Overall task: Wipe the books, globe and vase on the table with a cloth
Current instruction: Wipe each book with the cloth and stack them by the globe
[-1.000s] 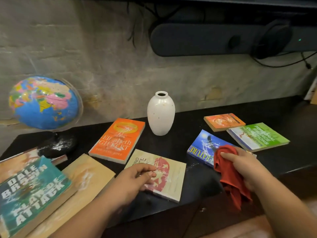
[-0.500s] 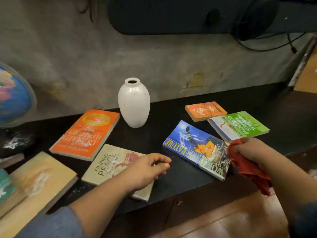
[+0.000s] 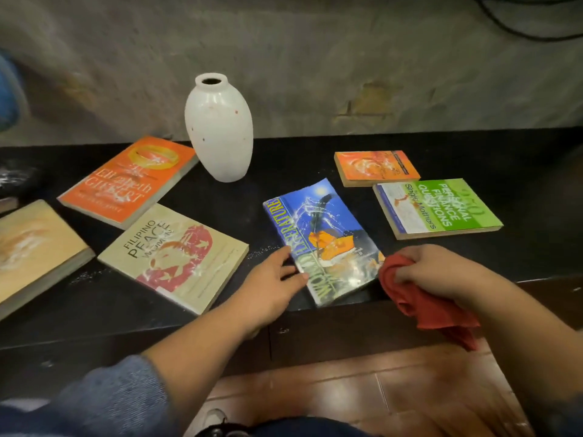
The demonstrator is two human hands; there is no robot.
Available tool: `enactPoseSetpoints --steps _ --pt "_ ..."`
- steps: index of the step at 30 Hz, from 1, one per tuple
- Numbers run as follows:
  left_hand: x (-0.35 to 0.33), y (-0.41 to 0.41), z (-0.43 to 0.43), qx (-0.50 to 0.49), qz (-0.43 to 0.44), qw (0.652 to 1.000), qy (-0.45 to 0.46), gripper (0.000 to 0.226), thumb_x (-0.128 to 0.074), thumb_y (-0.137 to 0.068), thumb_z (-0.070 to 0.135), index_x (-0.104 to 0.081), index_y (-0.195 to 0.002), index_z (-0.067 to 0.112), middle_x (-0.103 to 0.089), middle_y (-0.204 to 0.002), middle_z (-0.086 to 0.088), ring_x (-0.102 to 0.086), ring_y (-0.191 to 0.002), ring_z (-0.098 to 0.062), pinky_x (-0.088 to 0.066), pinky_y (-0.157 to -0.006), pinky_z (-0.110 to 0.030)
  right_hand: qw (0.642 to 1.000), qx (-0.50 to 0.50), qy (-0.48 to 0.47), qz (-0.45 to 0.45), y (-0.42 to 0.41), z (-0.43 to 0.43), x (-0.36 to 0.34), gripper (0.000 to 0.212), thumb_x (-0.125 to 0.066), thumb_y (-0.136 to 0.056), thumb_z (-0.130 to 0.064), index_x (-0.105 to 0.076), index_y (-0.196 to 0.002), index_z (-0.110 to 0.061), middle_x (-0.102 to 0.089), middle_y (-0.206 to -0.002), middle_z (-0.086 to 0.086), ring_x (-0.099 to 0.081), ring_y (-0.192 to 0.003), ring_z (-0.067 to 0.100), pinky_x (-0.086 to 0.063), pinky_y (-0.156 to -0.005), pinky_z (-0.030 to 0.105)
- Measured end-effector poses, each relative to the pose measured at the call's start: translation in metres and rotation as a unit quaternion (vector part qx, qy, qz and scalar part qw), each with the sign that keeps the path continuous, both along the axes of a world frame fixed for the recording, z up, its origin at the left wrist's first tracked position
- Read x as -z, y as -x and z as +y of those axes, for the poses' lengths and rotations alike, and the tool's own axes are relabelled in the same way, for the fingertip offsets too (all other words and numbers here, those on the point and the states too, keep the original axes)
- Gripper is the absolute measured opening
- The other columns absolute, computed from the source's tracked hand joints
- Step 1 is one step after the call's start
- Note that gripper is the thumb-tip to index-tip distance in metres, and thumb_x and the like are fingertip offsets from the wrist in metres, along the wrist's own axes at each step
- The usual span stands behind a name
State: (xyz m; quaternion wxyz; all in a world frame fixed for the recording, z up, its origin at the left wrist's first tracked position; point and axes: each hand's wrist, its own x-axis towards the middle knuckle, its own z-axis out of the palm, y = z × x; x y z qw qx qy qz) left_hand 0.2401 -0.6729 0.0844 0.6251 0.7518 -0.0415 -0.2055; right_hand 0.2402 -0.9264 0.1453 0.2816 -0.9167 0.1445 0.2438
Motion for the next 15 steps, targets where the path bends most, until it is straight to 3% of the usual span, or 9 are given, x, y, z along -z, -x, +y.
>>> enactPoseSetpoints --steps 3,5,8,15 --pt "0.001 -0.005 0.006 -0.014 -0.062 0.996 -0.068 0.050 -0.068 -0.082 0.011 -0.045 -0.109 0.046 -0.055 -0.111 0.027 -0.054 -0.115 -0.010 -0.047 -0.094 -0.027 0.999 -0.028 -0.043 0.003 0.005 -0.003 0.002 0.025 -0.069 -0.081 -0.018 -0.064 -0.104 -0.027 -0.066 -0.091 -0.005 -0.061 -0.081 0.011 -0.047 -0.067 0.022" --pt "0.003 -0.002 0.010 -0.004 -0.095 0.985 -0.143 0.062 -0.075 -0.078 0.016 -0.041 -0.122 0.045 -0.049 -0.116 0.018 -0.051 -0.111 -0.007 -0.046 -0.083 -0.017 0.995 0.011 -0.044 -0.084 0.001 -0.004 0.007 0.031 -0.068 -0.084 -0.018 -0.053 -0.110 -0.027 -0.060 -0.096 -0.004 -0.057 -0.083 0.013 -0.043 -0.067 0.027" --pt "0.014 0.002 0.011 0.017 -0.136 0.966 -0.220 0.083 -0.079 -0.074 0.026 -0.033 -0.143 0.029 -0.041 -0.127 0.009 -0.048 -0.101 0.000 -0.038 -0.074 -0.005 0.979 0.012 -0.034 -0.200 -0.011 0.004 0.015 0.031 -0.066 -0.085 -0.022 -0.050 -0.111 -0.028 -0.053 -0.105 -0.002 -0.052 -0.091 0.017 -0.036 -0.075 0.028" --pt "0.017 0.003 0.011 0.016 -0.142 0.965 -0.219 0.089 -0.080 -0.073 0.025 -0.029 -0.146 0.028 -0.033 -0.123 0.016 -0.044 -0.095 0.009 -0.035 -0.072 0.002 0.954 -0.124 0.075 -0.261 -0.021 0.030 0.041 0.026 -0.061 -0.089 -0.022 -0.063 -0.116 -0.019 -0.050 -0.109 -0.001 -0.056 -0.097 0.022 -0.041 -0.080 0.027"
